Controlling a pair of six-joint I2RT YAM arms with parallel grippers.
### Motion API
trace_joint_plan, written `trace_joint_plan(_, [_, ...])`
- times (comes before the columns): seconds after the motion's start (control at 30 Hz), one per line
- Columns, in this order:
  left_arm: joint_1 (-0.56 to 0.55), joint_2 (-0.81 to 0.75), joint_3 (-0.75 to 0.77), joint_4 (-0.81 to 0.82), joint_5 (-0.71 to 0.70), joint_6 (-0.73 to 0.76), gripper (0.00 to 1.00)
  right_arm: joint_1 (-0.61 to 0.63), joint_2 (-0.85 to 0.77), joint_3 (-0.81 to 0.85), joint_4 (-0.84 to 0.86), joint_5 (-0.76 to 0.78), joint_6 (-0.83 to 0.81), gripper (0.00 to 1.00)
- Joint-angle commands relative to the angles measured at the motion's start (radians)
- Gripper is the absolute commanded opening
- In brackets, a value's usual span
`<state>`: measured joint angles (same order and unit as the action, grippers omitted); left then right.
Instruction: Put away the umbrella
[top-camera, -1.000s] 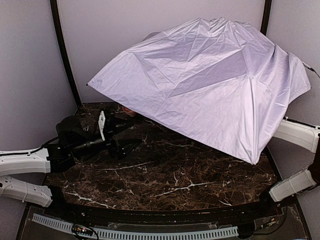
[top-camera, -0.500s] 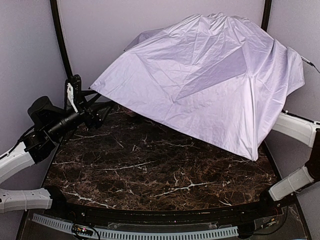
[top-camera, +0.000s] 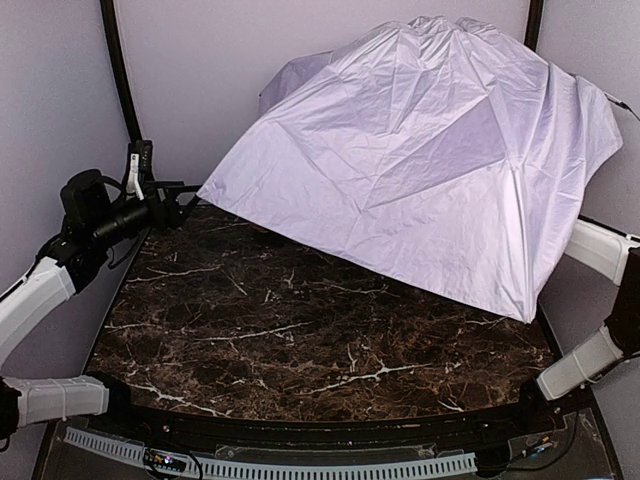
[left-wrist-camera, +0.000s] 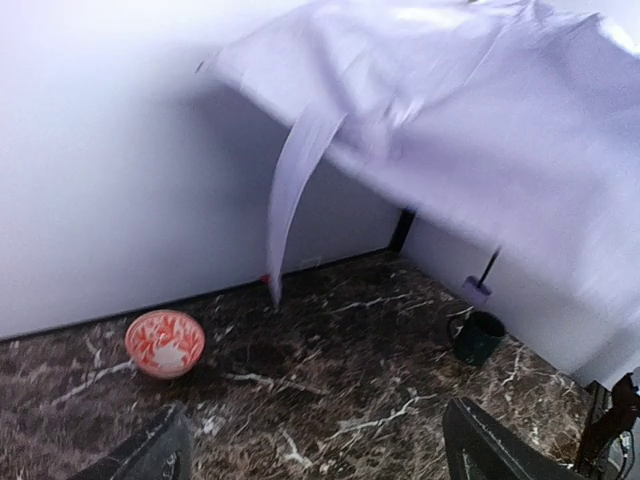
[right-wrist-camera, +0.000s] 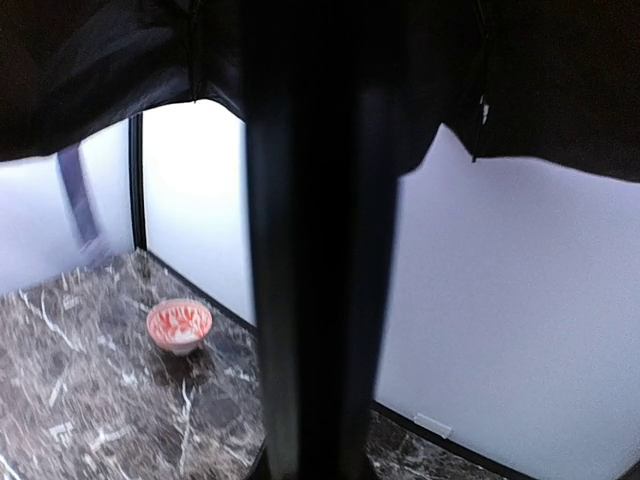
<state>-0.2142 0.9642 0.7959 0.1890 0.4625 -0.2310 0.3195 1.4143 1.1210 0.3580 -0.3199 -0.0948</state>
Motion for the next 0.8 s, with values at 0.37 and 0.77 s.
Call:
trace_joint_plan(0.37, [-0.278, 0.18, 0.167, 0.138, 0.342, 0.068, 0.95, 0.175, 0.043, -0.023, 0.022, 0.025, -0.136, 0.0])
trace_joint_plan(0.77, [-0.394, 0.3, 0.295, 0.193, 0.197, 0.092, 0.81, 0.44, 0.112, -0.089, 0.057, 0.029, -0.151, 0.0])
